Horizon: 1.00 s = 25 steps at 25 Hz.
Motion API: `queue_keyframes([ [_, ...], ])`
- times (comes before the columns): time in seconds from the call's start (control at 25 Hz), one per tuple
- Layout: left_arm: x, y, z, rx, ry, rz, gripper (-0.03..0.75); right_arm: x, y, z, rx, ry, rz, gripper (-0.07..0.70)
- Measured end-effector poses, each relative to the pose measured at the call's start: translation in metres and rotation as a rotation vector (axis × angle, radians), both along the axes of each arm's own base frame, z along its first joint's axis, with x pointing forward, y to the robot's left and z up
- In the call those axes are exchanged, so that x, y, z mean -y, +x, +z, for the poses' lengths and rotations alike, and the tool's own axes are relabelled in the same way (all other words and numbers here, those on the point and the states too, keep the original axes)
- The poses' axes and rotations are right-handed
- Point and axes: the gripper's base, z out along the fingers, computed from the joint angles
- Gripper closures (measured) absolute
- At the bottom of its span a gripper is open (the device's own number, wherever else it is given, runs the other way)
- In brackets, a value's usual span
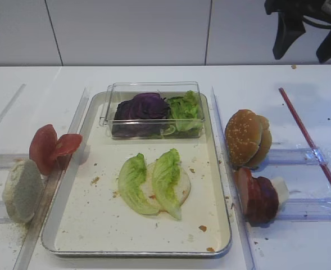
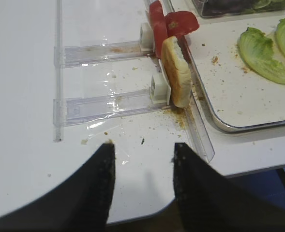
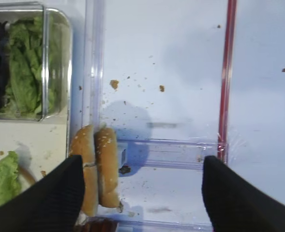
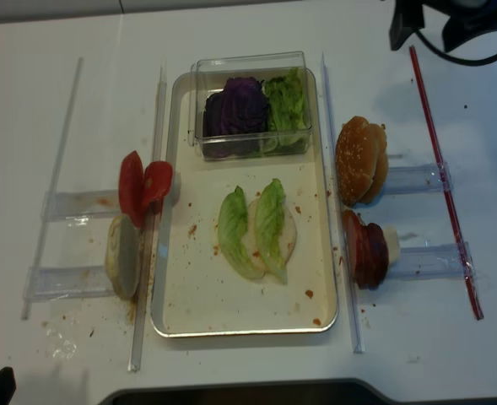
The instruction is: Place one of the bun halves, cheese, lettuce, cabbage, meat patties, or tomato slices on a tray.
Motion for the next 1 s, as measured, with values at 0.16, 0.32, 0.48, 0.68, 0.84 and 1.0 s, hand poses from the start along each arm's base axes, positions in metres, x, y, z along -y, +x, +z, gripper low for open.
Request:
queue_keyframes([
  [0.16, 0.0, 0.0, 0.0, 0.0, 0.0, 0.0, 0.43, 0.012, 0.0, 0.002, 0.012, -0.022, -0.016, 0.083],
  [0.32, 0.0, 0.0, 0.0, 0.0, 0.0, 0.0, 0.43, 0.015, 0.001, 0.002, 0.019, -0.048, 0.004, 0.083],
  [0.48, 0.0, 0.0, 0.0, 0.0, 0.0, 0.0, 0.43, 0.015, 0.001, 0.002, 0.02, -0.051, 0.01, 0.083],
  [0.68, 0.0, 0.0, 0.0, 0.0, 0.0, 0.0, 0.43, 0.016, -0.004, 0.008, 0.039, -0.055, 0.017, 0.09],
  [0.84, 0.0, 0.0, 0.0, 0.0, 0.0, 0.0, 0.43, 0.018, -0.021, 0.029, 0.1, -0.053, 0.027, 0.114],
  [1.0, 0.0, 0.0, 0.0, 0.0, 0.0, 0.0, 0.43, 0.022, -0.052, 0.036, 0.118, -0.052, 0.031, 0.145],
])
